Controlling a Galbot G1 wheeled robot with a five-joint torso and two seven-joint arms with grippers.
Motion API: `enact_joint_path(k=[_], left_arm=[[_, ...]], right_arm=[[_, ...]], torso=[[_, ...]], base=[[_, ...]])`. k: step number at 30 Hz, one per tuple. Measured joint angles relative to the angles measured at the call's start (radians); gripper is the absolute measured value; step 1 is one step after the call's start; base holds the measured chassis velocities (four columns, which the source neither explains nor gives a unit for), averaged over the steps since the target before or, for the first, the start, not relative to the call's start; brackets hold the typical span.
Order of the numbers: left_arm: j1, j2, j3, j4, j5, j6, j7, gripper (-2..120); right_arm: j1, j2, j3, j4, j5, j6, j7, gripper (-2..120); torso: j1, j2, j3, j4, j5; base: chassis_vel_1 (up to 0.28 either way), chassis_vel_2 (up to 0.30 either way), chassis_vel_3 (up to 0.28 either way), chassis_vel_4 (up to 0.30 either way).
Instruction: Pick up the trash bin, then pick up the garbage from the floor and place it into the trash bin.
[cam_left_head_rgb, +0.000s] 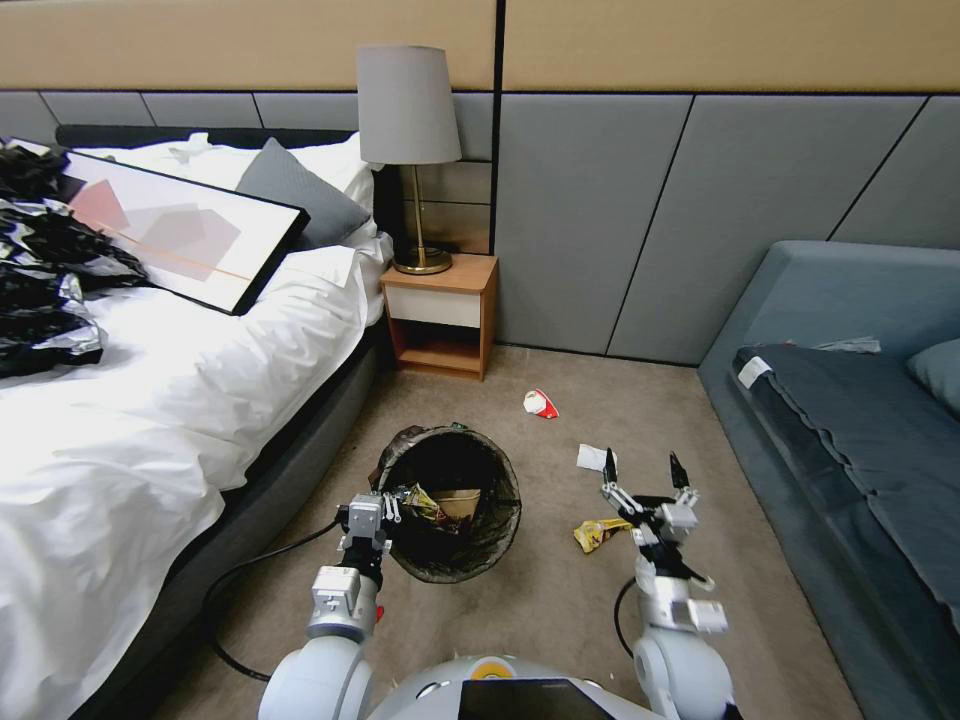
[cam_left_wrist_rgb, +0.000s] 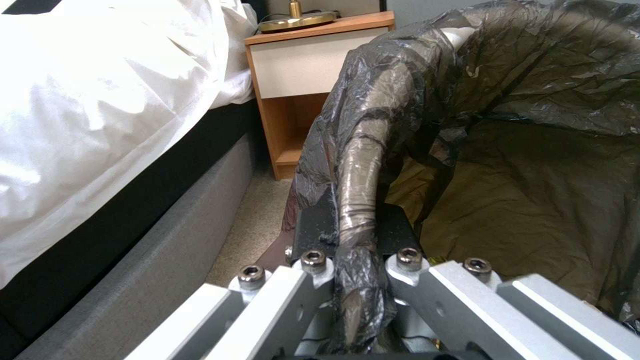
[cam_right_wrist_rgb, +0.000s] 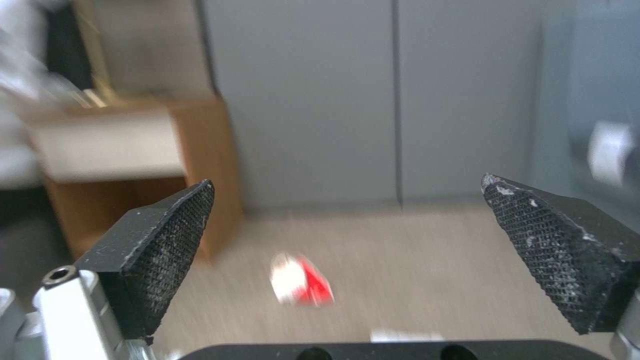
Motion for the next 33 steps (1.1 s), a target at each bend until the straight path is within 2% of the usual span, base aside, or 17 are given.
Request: enact_joint_path(k=[3, 4, 6, 7, 10, 14, 25, 33], left_arm=[[0.0, 0.001, -0.001, 0.0, 0.001, 0.0, 0.0, 1], [0.0, 0.001, -0.001, 0.0, 0.001, 0.0, 0.0, 1], [-0.002, 0.002, 0.002, 0.002, 0.001, 0.0, 0.0, 1], [-0.002, 0.002, 0.002, 0.002, 0.001, 0.0, 0.0, 1], [-0.009, 0.003, 0.008, 0.008, 0.0, 0.0, -0.001, 1], [-0.011, 0.005, 0.01, 0.009, -0.001, 0.0, -0.001, 1], [-0.007, 0.0, 0.01, 0.006, 0.0, 0.0, -0.001, 1], [-0.004, -0.001, 0.009, -0.003, 0.002, -0.001, -0.001, 1]], right_arm=[[0.041, -0.023, -0.016, -0.012, 0.083, -0.233, 0.096, 100], [0.041, -0.023, -0.016, -0.012, 0.083, -0.233, 0.096, 100], [0.066, -0.053, -0.028, -0.044, 0.146, -0.346, 0.146, 100], [0.066, -0.053, -0.028, -0.044, 0.146, -0.346, 0.146, 100], [0.091, -0.094, -0.036, -0.114, 0.255, -0.442, 0.176, 100], [0.104, -0.104, -0.036, -0.154, 0.29, -0.466, 0.181, 100], [0.182, -0.084, -0.02, -0.426, 0.346, -0.476, 0.203, 100], [0.194, -0.076, -0.003, -0.514, 0.37, -0.463, 0.203, 100]], torso=[[0.0, 0.0, 0.0, -0.0001, -0.0001], [0.0, 0.0, 0.0, -0.0001, -0.0001], [0.0, 0.0, 0.0, -0.0001, 0.0001], [0.0, 0.0, 0.0, -0.0001, 0.0001], [0.0, 0.0, 0.0, -0.0001, 0.0001], [0.0, 0.0, 0.0, -0.0002, -0.0001], [0.0, 0.0, 0.0, -0.0001, 0.0], [0.0, 0.0, 0.0, -0.0001, 0.0]], base=[[0.0, 0.0, 0.0, 0.0], [0.0, 0.0, 0.0, 0.0], [0.0, 0.0, 0.0, 0.0], [0.0, 0.0, 0.0, 0.0], [0.0, 0.0, 0.0, 0.0], [0.0, 0.0, 0.0, 0.0], [0.0, 0.0, 0.0, 0.0], [0.0, 0.0, 0.0, 0.0]])
